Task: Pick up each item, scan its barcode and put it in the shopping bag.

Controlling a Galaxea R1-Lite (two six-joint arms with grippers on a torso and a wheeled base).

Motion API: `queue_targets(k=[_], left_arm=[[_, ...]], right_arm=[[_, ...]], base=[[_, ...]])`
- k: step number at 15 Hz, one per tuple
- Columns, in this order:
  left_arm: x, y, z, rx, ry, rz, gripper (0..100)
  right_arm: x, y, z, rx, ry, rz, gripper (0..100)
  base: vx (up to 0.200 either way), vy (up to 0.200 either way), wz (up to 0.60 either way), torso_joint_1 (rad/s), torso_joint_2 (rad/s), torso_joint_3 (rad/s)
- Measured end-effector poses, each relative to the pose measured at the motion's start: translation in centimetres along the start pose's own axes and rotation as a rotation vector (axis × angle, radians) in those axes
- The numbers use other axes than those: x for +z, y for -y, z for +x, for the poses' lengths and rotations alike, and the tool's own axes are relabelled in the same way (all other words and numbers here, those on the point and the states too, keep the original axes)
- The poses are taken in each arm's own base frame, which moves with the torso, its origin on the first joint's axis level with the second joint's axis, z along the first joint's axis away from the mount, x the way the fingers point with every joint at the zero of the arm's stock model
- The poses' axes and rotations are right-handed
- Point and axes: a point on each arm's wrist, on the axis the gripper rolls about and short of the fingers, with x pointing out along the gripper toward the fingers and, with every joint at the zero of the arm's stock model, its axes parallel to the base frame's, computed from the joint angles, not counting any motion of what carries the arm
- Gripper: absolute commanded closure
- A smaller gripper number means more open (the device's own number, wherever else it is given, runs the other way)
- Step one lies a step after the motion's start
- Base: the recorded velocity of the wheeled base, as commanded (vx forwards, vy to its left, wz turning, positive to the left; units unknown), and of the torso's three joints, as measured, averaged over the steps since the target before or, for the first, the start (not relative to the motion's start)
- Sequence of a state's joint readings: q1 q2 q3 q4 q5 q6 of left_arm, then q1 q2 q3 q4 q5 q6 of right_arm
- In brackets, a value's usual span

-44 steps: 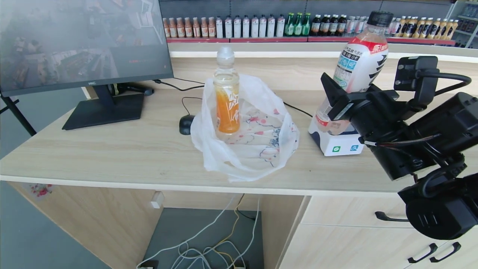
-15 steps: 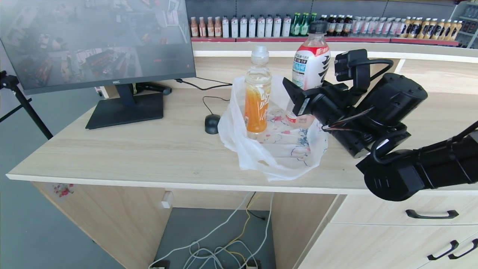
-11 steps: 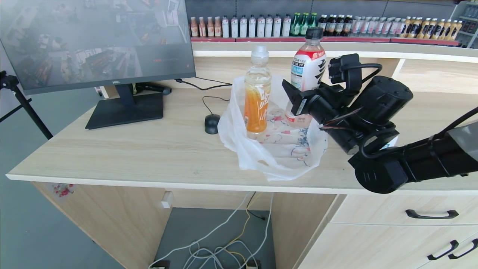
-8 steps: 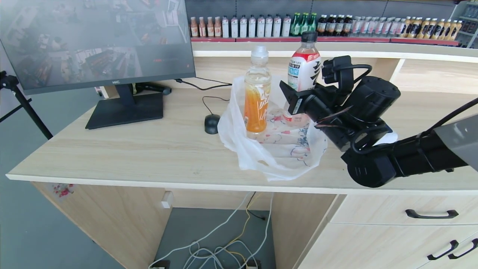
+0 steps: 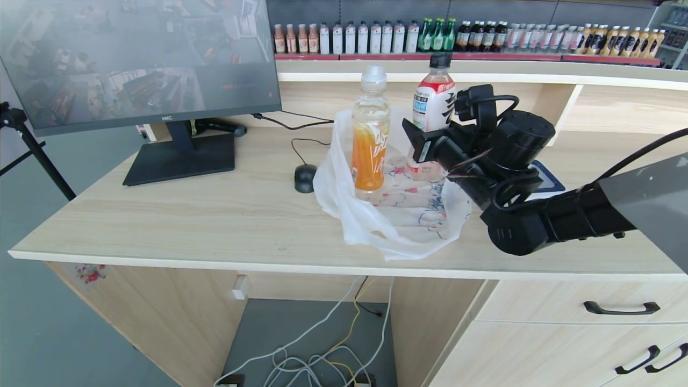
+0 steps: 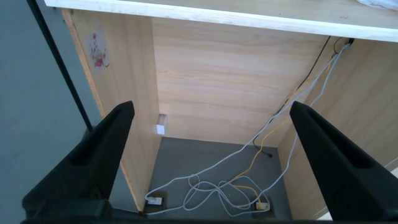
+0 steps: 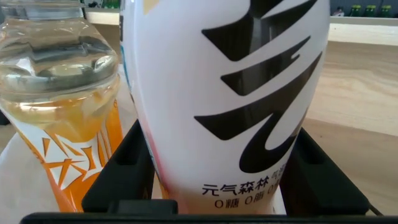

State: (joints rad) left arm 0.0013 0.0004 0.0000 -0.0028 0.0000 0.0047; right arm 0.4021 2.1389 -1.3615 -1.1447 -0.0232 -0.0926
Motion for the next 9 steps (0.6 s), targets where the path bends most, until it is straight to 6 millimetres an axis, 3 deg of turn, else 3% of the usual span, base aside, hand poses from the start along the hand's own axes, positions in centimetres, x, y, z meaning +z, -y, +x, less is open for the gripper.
queue_targets(k=[9], left_arm=[[0.0,0.0,0.0,0.000,0.000,0.000,0]], right_arm=[[-2.3,0.9,1.4,-0.028,-0.002,-0.019,100]], base=[[0.000,0.000,0.00,0.000,0.00,0.000]])
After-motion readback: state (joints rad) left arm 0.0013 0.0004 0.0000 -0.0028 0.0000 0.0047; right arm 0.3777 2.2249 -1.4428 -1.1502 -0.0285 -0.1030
